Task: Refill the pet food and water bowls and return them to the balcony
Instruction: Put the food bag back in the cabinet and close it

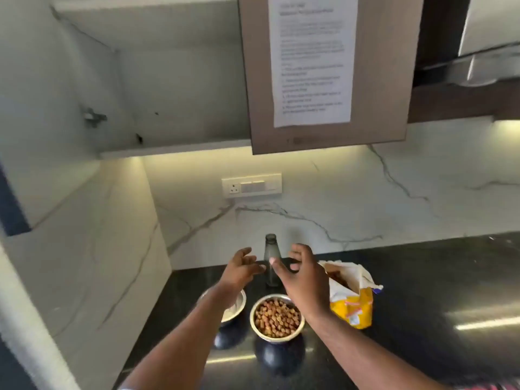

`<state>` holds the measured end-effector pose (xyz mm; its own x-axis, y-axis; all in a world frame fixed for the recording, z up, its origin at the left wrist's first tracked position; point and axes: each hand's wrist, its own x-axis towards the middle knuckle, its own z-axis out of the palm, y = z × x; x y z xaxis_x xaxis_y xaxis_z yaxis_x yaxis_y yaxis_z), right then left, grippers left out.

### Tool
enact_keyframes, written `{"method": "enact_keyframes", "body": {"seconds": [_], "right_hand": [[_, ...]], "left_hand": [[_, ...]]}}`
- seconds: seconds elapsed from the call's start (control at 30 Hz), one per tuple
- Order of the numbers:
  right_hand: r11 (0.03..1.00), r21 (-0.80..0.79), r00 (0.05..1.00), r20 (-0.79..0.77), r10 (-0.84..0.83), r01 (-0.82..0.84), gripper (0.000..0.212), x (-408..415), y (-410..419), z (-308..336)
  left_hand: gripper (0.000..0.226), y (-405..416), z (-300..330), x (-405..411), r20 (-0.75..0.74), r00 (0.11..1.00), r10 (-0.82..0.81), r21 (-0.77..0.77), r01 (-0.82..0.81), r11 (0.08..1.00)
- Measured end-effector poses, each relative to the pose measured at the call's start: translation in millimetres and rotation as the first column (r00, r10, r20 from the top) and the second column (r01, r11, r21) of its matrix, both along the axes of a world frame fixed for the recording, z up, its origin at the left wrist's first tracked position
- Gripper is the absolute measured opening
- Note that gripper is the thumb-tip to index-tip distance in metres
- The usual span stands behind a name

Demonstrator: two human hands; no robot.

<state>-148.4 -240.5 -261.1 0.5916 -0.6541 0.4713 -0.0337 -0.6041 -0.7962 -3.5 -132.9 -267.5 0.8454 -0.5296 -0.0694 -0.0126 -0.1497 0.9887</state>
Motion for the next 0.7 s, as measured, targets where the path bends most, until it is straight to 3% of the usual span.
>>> {"method": "enact_keyframes", "body": {"seconds": [0.1, 0.43, 0.5, 0.57, 0.63, 0.7], "right_hand": [[0.992, 0.077, 0.993, -0.077, -0.09, 0.096, 0.061, -15, -50, -53], [0.912, 0.172, 0.876, -0.389, -0.284, 0.372, 0.047, -36, -167, -194], [0.899, 0.205, 0.883, -0.364, -0.298, 0.388, 0.059, -38, -185, -211], [0.898, 0.26, 0.901, -0.352, -0.255, 0.355, 0.089, -37, -208, -225], [0.903, 0.345, 0.931, -0.34, -0.134, 0.256, 0.111, -35, -230, -232], [0.892, 0.437, 0.942, -0.334, 0.039, 0.118, 0.117, -27, -251, -235]], "left_hand": [[0.073, -46, -33, 3, -0.013, 0.995, -0.097, 0.11, 0.098, 0.989], [0.1, -183, -137, 22, -0.125, 0.923, -0.363, 0.288, 0.384, 0.878], [0.104, -197, -148, 30, -0.108, 0.898, -0.427, 0.351, 0.436, 0.829], [0.102, -209, -160, 39, -0.114, 0.864, -0.49, 0.44, 0.486, 0.755], [0.094, -219, -168, 45, -0.109, 0.835, -0.539, 0.521, 0.51, 0.685], [0.091, -225, -174, 50, -0.121, 0.822, -0.556, 0.562, 0.518, 0.645]]}}
